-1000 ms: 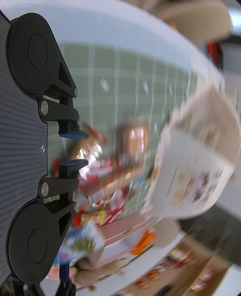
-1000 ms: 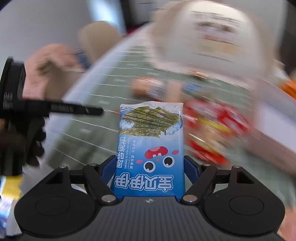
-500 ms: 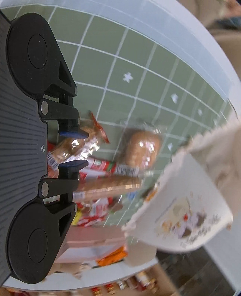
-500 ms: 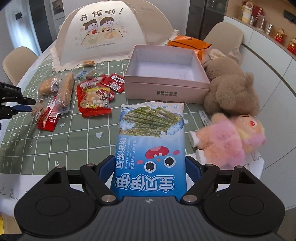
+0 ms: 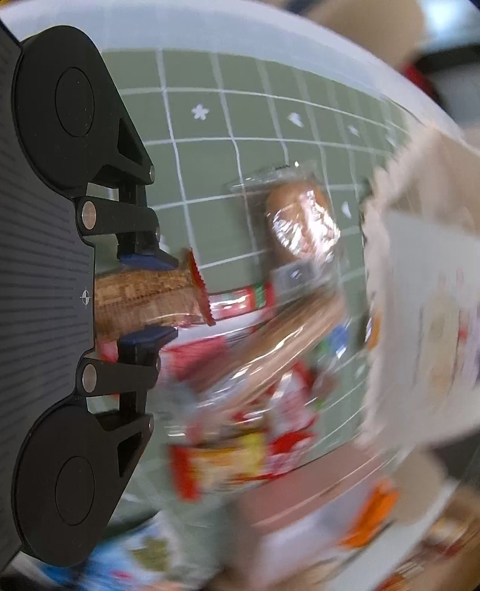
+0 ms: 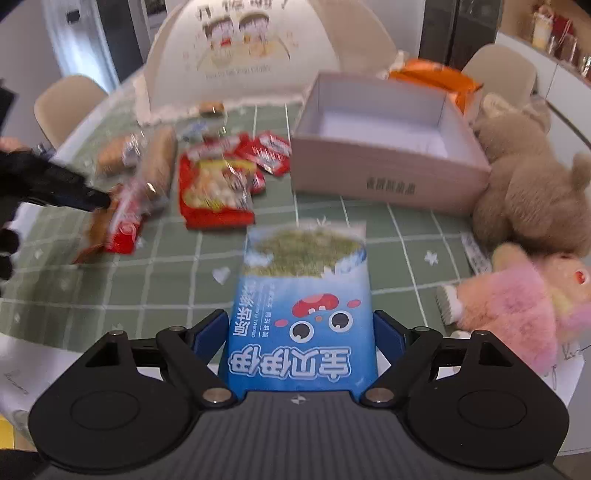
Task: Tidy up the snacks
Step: 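Carry the seaweed bag toward the pink box while the left gripper grasps a small wrapped biscuit packet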
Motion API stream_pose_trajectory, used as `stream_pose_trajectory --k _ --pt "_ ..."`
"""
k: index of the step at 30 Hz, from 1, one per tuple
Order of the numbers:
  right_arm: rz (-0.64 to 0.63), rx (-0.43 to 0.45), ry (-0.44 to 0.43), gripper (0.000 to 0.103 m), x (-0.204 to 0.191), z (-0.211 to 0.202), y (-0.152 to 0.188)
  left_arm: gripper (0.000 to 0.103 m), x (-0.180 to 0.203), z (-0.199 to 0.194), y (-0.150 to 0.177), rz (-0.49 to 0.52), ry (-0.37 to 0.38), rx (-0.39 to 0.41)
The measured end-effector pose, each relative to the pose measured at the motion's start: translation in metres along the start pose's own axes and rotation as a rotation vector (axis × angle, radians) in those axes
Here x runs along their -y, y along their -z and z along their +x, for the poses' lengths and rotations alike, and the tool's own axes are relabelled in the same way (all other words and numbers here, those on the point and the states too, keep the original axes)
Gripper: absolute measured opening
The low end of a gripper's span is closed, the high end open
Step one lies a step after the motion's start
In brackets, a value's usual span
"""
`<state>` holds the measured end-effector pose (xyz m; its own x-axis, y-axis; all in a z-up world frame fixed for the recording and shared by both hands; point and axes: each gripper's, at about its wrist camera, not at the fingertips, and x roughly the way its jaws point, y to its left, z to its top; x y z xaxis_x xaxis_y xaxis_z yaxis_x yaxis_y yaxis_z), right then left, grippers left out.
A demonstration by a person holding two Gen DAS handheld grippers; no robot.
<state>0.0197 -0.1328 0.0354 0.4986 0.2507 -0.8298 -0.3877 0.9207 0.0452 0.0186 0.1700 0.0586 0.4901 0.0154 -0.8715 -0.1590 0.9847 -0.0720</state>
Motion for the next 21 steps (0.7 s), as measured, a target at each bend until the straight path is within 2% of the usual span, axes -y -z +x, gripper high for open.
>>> stream_pose_trajectory --k 2,6,11,14,18,19,20,21 --pt "0.004 -0.023 -0.006 0.083 0.003 0.007 0.003 0.045 0.001 -0.004 0.015 0.053 -0.030 -0.002" --pt "0.043 -0.067 -0.035 0.084 0.012 0.019 0.007 0.045 -0.012 -0.004 0.036 0.033 -0.050 -0.021" --pt "0.119 -0.034 -0.066 0.096 0.021 0.027 0.011 0.045 -0.016 -0.008 0.041 -0.008 -0.027 -0.005" --pt "0.087 -0.034 -0.042 0.097 0.018 0.032 0.006 0.041 -0.008 -0.010 0.043 0.012 -0.003 -0.014" --pt "0.022 -0.074 0.004 0.097 0.009 0.043 -0.009 0.040 0.009 -0.029 0.054 0.040 0.027 0.001" --pt "0.015 -0.076 0.004 0.094 0.008 0.044 -0.011 0.040 0.015 -0.038 0.056 0.044 0.037 0.007" --pt "0.005 -0.081 0.005 0.085 0.006 0.043 -0.013 0.040 0.021 -0.046 0.057 0.047 0.068 0.014" --pt "-0.009 -0.082 0.003 0.084 0.005 0.039 -0.014 0.040 0.026 -0.055 0.057 0.051 0.109 0.022"
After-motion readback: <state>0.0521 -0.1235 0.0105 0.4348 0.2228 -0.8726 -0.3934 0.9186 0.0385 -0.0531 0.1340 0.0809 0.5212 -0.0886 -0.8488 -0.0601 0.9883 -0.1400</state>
